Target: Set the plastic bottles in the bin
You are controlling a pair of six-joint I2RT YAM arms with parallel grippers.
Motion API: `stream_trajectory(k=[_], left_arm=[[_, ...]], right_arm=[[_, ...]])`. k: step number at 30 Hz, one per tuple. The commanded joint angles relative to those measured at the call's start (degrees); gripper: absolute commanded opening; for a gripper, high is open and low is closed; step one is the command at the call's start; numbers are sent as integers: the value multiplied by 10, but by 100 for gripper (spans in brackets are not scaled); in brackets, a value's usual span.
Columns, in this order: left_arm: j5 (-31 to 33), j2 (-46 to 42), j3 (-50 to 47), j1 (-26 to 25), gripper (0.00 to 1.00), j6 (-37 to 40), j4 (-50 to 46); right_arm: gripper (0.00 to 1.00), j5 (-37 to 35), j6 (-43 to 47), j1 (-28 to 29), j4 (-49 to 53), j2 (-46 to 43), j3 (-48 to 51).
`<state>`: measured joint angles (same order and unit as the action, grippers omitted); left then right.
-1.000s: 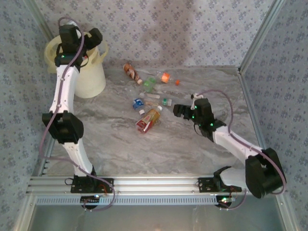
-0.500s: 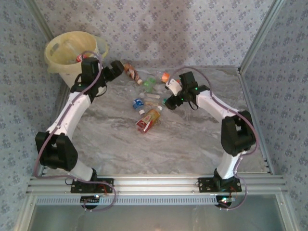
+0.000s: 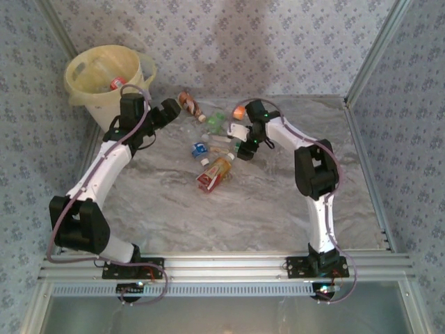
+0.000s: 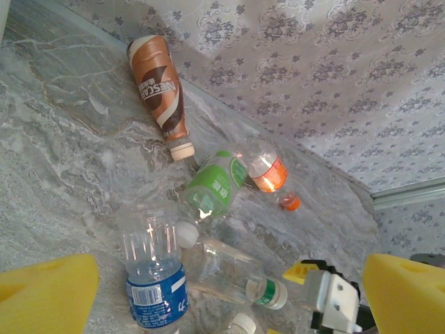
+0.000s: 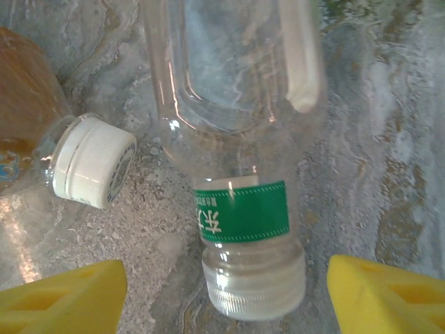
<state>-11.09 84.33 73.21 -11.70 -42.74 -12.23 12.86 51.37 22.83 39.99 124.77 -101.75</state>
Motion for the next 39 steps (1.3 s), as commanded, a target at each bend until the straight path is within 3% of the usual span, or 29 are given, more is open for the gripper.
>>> stream_trajectory(k=[1, 11, 23, 32, 39], left_arm=[[5, -1, 5, -2, 98, 2, -3], [10, 12, 14, -2, 98, 15, -19], [-2, 22, 7, -7, 98, 4, -12], [-43, 54, 18, -34, 98, -9, 1], [-139, 88, 19, -63, 98, -29, 65]], right_arm=[[76, -6, 60, 6, 48, 33, -43], [64, -35, 82, 15, 37, 79, -60], [43, -48, 24, 14, -132, -81, 175], [30, -96, -153, 18, -281, -250, 388], [30, -119, -366, 42, -381, -379, 502]])
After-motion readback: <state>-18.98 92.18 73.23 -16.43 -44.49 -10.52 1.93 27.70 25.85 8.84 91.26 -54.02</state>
